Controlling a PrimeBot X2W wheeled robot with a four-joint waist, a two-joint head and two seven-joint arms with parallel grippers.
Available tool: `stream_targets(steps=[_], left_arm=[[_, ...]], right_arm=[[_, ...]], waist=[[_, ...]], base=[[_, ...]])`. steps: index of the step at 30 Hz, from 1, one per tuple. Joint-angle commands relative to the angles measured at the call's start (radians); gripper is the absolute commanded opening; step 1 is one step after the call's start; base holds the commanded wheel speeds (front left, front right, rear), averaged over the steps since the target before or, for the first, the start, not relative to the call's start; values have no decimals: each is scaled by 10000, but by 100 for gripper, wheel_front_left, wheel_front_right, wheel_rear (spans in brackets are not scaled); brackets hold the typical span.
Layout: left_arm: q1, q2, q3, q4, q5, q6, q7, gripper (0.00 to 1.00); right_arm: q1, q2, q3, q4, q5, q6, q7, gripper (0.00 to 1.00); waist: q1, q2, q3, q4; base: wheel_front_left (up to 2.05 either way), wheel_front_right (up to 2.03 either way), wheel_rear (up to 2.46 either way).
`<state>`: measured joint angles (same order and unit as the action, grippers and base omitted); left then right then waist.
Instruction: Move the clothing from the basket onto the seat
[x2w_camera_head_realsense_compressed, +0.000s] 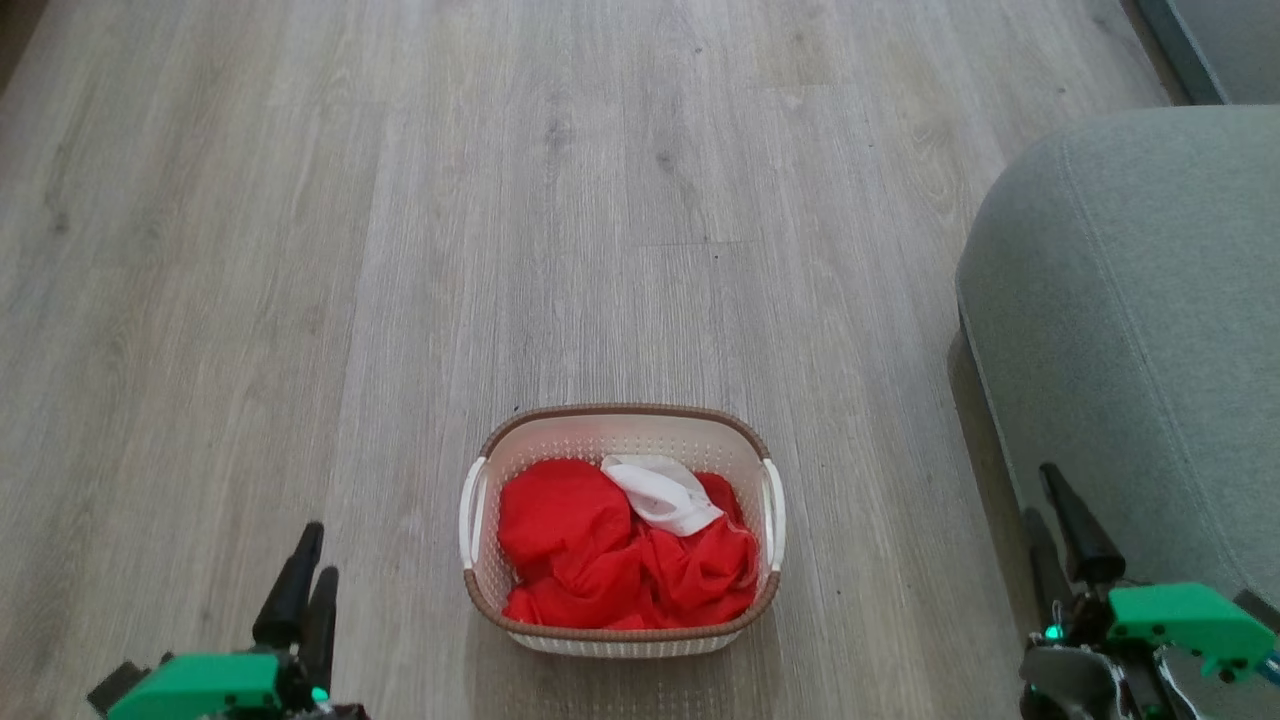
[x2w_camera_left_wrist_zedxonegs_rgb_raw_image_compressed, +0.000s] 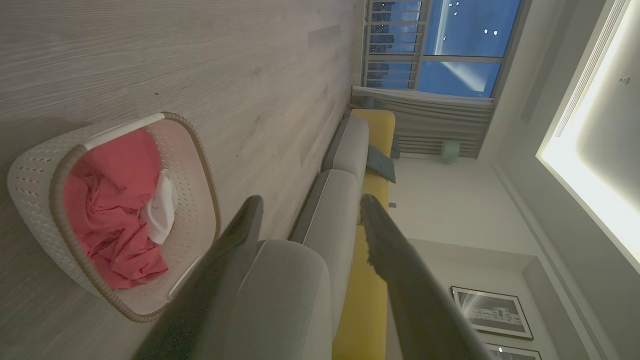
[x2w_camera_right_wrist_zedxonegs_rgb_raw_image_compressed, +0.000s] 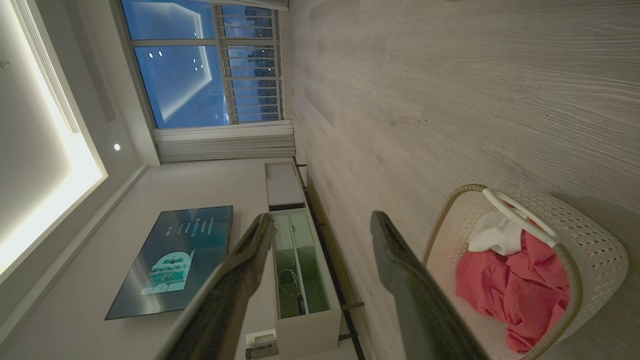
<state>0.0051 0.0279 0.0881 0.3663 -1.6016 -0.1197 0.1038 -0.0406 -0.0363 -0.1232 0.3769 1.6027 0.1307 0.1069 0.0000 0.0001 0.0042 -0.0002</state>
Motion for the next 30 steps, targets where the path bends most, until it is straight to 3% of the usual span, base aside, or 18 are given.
stream_targets(steps=[1, 16, 30], left_arm=[[-428, 23, 0, -279, 26, -4, -46, 100], [-973, 213, -307, -112, 496, -17, -517, 100], [-1412, 245, -210, -136, 2084, -28, -900, 100]], right_arm=[[-386, -53, 27, -303, -40, 2, -26, 100], [-1046, -275, 708, -77, -502, 2, -508, 100], [-1715, -434, 1174, 284, -1635, 1, -909, 100]], waist=[[0, -1, 3, -1], [0, -1, 64, -12], [0, -1, 157, -15]], base=[[0, 0, 0], [0, 0, 0], [0, 0, 0]])
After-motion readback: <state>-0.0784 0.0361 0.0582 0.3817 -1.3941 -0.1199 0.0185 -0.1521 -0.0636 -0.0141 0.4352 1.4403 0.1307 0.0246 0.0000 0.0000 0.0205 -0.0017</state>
